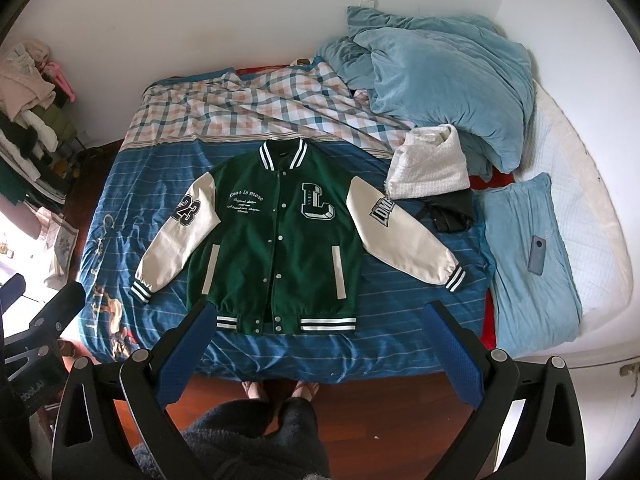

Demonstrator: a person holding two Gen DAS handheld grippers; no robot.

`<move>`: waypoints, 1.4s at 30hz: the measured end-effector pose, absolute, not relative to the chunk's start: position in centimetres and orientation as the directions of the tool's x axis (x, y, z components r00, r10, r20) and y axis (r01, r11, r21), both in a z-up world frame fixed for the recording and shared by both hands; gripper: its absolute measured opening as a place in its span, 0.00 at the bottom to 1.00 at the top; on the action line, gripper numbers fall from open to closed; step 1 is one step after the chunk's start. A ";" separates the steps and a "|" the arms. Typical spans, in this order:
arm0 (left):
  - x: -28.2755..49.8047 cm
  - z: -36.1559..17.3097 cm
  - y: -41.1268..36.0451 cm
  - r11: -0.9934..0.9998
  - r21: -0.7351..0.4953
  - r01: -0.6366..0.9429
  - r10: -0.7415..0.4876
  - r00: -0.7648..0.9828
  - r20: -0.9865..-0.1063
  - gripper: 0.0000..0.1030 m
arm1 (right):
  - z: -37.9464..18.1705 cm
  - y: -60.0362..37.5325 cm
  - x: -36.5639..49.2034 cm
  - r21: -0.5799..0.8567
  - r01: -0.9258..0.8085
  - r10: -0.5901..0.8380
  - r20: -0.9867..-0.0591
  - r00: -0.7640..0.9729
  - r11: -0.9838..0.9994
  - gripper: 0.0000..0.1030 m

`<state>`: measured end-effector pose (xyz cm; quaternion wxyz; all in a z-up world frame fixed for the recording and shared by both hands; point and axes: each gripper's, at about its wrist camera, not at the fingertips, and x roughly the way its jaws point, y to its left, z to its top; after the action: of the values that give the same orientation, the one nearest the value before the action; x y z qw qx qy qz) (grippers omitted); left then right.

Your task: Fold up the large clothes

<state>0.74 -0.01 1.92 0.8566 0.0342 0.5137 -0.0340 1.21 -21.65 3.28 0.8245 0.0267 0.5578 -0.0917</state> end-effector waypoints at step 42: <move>0.6 3.1 -0.3 0.996 0.021 0.089 -0.025 0.487 -0.873 1.00 | 4.4 -21.2 1.2 -0.057 0.179 -0.121 -0.921 0.371 0.982 1.00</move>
<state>0.62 -0.27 3.12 0.8616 0.0314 0.5055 -0.0331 1.17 -21.23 4.39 0.8274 0.0263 0.5536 -0.0908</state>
